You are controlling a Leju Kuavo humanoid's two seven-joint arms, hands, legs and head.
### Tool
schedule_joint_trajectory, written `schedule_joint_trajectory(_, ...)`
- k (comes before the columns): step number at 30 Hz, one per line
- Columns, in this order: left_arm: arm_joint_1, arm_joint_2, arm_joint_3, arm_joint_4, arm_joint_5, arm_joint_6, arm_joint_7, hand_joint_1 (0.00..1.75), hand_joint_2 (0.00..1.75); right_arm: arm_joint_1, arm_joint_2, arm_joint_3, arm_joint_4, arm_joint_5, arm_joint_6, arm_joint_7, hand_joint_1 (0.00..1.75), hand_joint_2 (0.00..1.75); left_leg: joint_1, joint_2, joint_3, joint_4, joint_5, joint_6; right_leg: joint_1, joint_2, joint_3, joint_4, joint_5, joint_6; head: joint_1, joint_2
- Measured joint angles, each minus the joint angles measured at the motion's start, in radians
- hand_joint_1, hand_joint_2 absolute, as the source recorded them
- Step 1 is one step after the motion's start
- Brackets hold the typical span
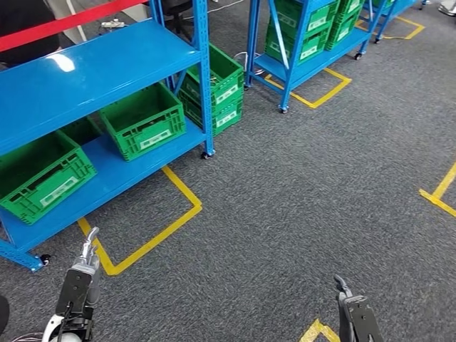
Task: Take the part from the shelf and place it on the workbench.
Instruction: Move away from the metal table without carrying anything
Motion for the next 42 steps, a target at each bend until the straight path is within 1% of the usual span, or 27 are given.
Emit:
schedule_joint_trajectory(1, 0.001, 0.000, 0.000, 0.000, 0.000, 0.000, 0.000, 0.00, 0.00, 0.001, 0.000, 0.000, 0.000, 0.000, 0.000, 0.000, 0.00, 0.00, 0.000, -0.015, 0.005, 0.000, -0.003, 0.000, 0.000, 0.002, -0.020, 0.012, 0.011, -0.001, 0.000, 0.000)
schedule_joint_trajectory(2, 0.002, 0.000, 0.000, 0.000, 0.000, 0.000, 0.000, 0.00, 0.00, 0.002, 0.000, 0.000, 0.000, 0.000, 0.000, 0.000, 0.00, 0.00, 0.000, -0.030, 0.011, 0.000, -0.008, -0.002, 0.000, 0.005, -0.018, -0.018, 0.044, -0.003, 0.000, 0.000)
schedule_joint_trajectory(4, 0.002, -0.002, 0.000, 0.000, 0.000, 0.000, 0.000, 0.00, 0.00, 0.001, 0.000, 0.000, 0.000, 0.000, 0.000, 0.000, 0.00, 0.00, 0.003, -0.059, 0.028, 0.001, -0.019, -0.008, -0.003, 0.033, 0.026, -0.151, 0.136, -0.006, 0.000, 0.000)
schedule_joint_trajectory(5, 0.002, -0.002, 0.000, 0.000, 0.000, 0.000, 0.000, 0.00, 0.00, 0.001, 0.000, 0.000, 0.000, 0.000, 0.000, 0.000, 0.00, 0.00, 0.004, -0.072, 0.033, 0.002, -0.025, -0.013, -0.005, 0.052, 0.048, -0.212, 0.155, -0.009, 0.000, 0.000)
schedule_joint_trajectory(7, 0.002, -0.003, 0.000, 0.001, 0.001, 0.000, -0.001, 0.00, 0.00, 0.002, 0.000, 0.000, 0.001, -0.002, 0.000, -0.002, 0.00, 0.00, 0.006, -0.094, 0.034, 0.004, -0.032, -0.025, -0.005, 0.075, 0.072, -0.266, 0.157, -0.020, 0.000, 0.000)
schedule_joint_trajectory(9, 0.005, -0.003, 0.001, 0.001, 0.001, -0.001, -0.003, 0.00, 0.00, 0.001, 0.000, -0.001, 0.001, -0.005, 0.002, -0.006, 0.00, 0.00, 0.008, -0.101, 0.034, 0.008, -0.034, -0.035, -0.002, 0.061, 0.085, -0.271, 0.156, -0.034, 0.001, 0.000)
schedule_joint_trajectory(11, 0.004, -0.004, 0.002, 0.001, 0.001, -0.002, -0.004, 0.00, 0.00, 0.000, 0.000, -0.003, 0.001, -0.010, 0.005, -0.012, 0.00, 0.00, 0.005, -0.059, 0.021, 0.043, -0.046, -0.045, -0.002, 0.046, 0.105, -0.277, 0.153, -0.047, -0.004, 0.000)
schedule_joint_trajectory(13, 0.000, -0.005, 0.003, 0.001, 0.000, -0.003, -0.006, 0.00, 0.00, 0.002, 0.000, -0.004, 0.001, -0.015, 0.009, -0.017, 0.00, 0.00, 0.002, -0.002, -0.043, 0.150, -0.083, -0.053, 0.000, 0.032, 0.123, -0.283, 0.143, -0.057, -0.009, 0.000)
schedule_joint_trajectory(15, 0.000, -0.005, 0.003, 0.001, 0.000, -0.003, -0.006, 0.00, 0.00, 0.006, 0.000, -0.006, 0.001, -0.019, 0.011, -0.019, 0.00, 0.00, 0.002, 0.016, -0.127, 0.265, -0.123, -0.056, 0.002, 0.021, 0.137, -0.284, 0.129, -0.060, -0.010, 0.000)
schedule_joint_trajectory(16, 0.002, -0.006, 0.003, 0.001, 0.000, -0.003, -0.006, 0.00, 0.00, 0.007, 0.000, -0.007, 0.001, -0.020, 0.012, -0.020, 0.00, 0.00, 0.001, 0.017, -0.153, 0.285, -0.123, -0.055, 0.003, 0.017, 0.147, -0.284, 0.120, -0.060, -0.010, 0.000)
schedule_joint_trajectory(17, 0.003, -0.006, 0.004, 0.001, 0.000, -0.004, -0.006, 0.00, 0.00, 0.008, 0.000, -0.008, 0.001, -0.021, 0.013, -0.021, 0.00, 0.00, 0.001, 0.017, -0.162, 0.273, -0.107, -0.053, 0.004, 0.013, 0.160, -0.285, 0.109, -0.060, -0.010, 0.000)
schedule_joint_trajectory(18, 0.004, -0.006, 0.004, 0.002, -0.001, -0.004, -0.006, 0.00, 0.00, 0.009, 0.000, -0.009, 0.001, -0.022, 0.013, -0.022, 0.00, 0.00, 0.000, 0.017, -0.155, 0.229, -0.073, -0.048, 0.006, 0.011, 0.175, -0.285, 0.098, -0.059, -0.010, 0.000)
schedule_joint_trajectory(20, 0.006, -0.005, 0.006, 0.002, -0.002, -0.004, -0.006, 0.00, 0.00, 0.009, 0.000, -0.011, 0.002, -0.023, 0.016, -0.025, 0.00, 0.00, -0.007, 0.023, -0.122, 0.103, 0.023, -0.032, 0.009, 0.006, 0.201, -0.288, 0.072, -0.055, -0.010, 0.000)
schedule_joint_trajectory(21, 0.007, -0.005, 0.007, 0.002, -0.003, -0.004, -0.005, 0.00, 0.00, 0.009, 0.000, -0.011, 0.002, -0.023, 0.017, -0.025, 0.00, 0.00, -0.011, 0.027, -0.108, 0.056, 0.054, -0.025, 0.010, 0.004, 0.210, -0.292, 0.060, -0.051, -0.010, 0.000)
schedule_joint_trajectory(22, 0.008, -0.004, 0.008, 0.002, -0.004, -0.005, -0.005, 0.00, 0.00, 0.010, 0.000, -0.011, 0.002, -0.024, 0.019, -0.026, 0.00, 0.00, -0.015, 0.030, -0.100, 0.025, 0.069, -0.020, 0.011, 0.003, 0.223, -0.297, 0.053, -0.046, -0.010, 0.000)
schedule_joint_trajectory(25, 0.008, -0.005, 0.014, 0.002, -0.008, -0.006, -0.005, 0.00, 0.00, 0.007, 0.000, -0.013, 0.002, -0.025, 0.023, -0.027, 0.00, 0.00, -0.014, 0.026, -0.071, 0.001, 0.051, -0.010, 0.011, 0.001, 0.246, -0.287, 0.057, -0.032, -0.009, 0.000)
schedule_joint_trajectory(26, 0.007, -0.005, 0.016, 0.002, -0.009, -0.007, -0.005, 0.00, 0.00, 0.004, 0.000, -0.013, 0.002, -0.025, 0.023, -0.028, 0.00, 0.00, -0.012, 0.024, -0.058, -0.001, 0.045, -0.005, 0.011, 0.001, 0.224, -0.247, 0.066, -0.027, -0.008, 0.000)
schedule_joint_trajectory(28, 0.008, -0.005, 0.018, 0.002, -0.010, -0.007, -0.005, 0.00, 0.00, 0.002, 0.000, -0.016, 0.003, -0.026, 0.024, -0.028, 0.00, 0.00, -0.007, 0.023, -0.032, -0.004, 0.026, 0.004, 0.010, 0.002, 0.133, -0.109, 0.059, -0.018, -0.004, 0.000)
schedule_joint_trajectory(30, 0.009, -0.006, 0.017, 0.002, -0.011, -0.008, -0.005, 0.00, 0.00, 0.006, 0.000, -0.017, 0.003, -0.026, 0.024, -0.028, 0.00, 0.00, -0.003, 0.020, -0.004, -0.004, 0.000, 0.007, 0.007, 0.003, 0.033, 0.000, -0.009, -0.010, -0.003, 0.000)
schedule_joint_trajectory(32, 0.010, -0.007, 0.017, 0.002, -0.011, -0.009, -0.004, 0.00, 0.00, 0.009, 0.000, -0.019, 0.004, -0.026, 0.025, -0.028, 0.00, 0.00, 0.002, 0.015, 0.036, -0.004, -0.031, 0.004, 0.004, 0.002, -0.019, 0.001, -0.077, -0.002, -0.003, 0.000)
schedule_joint_trajectory(33, 0.010, -0.008, 0.017, 0.002, -0.012, -0.010, -0.003, 0.00, 0.00, 0.010, 0.000, -0.020, 0.005, -0.026, 0.025, -0.028, 0.00, 0.00, 0.006, 0.012, 0.060, -0.004, -0.049, 0.000, 0.002, 0.002, -0.028, -0.038, -0.072, 0.002, -0.002, 0.000)
schedule_joint_trajectory(34, 0.010, -0.009, 0.018, 0.002, -0.012, -0.010, -0.002, 0.00, 0.00, 0.011, 0.000, -0.021, 0.005, -0.026, 0.026, -0.028, 0.00, 0.00, 0.009, 0.011, 0.080, -0.004, -0.068, -0.005, 0.000, 0.002, -0.029, -0.092, -0.028, 0.007, -0.002, 0.000)
schedule_joint_trajectory(36, 0.011, -0.009, 0.018, 0.003, -0.013, -0.012, -0.001, 0.00, 0.00, 0.013, 0.001, -0.022, 0.007, -0.026, 0.028, -0.026, 0.00, 0.00, 0.010, 0.009, 0.117, -0.003, -0.107, -0.017, -0.006, -0.004, -0.027, -0.201, 0.129, 0.008, 0.003, 0.000)
schedule_joint_trajectory(37, 0.012, -0.009, 0.018, 0.003, -0.013, -0.012, -0.001, 0.00, 0.00, 0.014, 0.001, -0.023, 0.008, -0.026, 0.029, -0.026, 0.00, 0.00, 0.009, 0.008, 0.130, -0.007, -0.121, -0.024, -0.007, -0.005, -0.023, -0.230, 0.187, 0.003, 0.003, 0.000)
schedule_joint_trajectory(38, 0.011, -0.010, 0.019, 0.003, -0.014, -0.013, -0.001, 0.00, 0.00, 0.014, 0.001, -0.024, 0.008, -0.026, 0.030, -0.025, 0.00, 0.00, 0.008, 0.008, 0.143, -0.010, -0.129, -0.031, -0.007, -0.006, -0.020, -0.244, 0.217, -0.005, 0.003, 0.000)
schedule_joint_trajectory(40, 0.008, -0.011, 0.021, 0.004, -0.016, -0.014, 0.000, 0.00, 0.00, 0.013, 0.001, -0.027, 0.008, -0.025, 0.031, -0.025, 0.00, 0.00, 0.008, 0.010, 0.149, -0.002, -0.120, -0.045, -0.008, -0.002, -0.002, -0.247, 0.213, -0.022, -0.001, 0.000)
schedule_joint_trajectory(42, 0.005, -0.011, 0.022, 0.004, -0.018, -0.014, 0.000, 0.00, 0.00, 0.013, 0.001, -0.029, 0.008, -0.024, 0.031, -0.025, 0.00, 0.00, 0.009, 0.013, 0.098, 0.091, -0.096, -0.053, -0.011, 0.001, 0.025, -0.261, 0.203, -0.035, -0.004, 0.000)
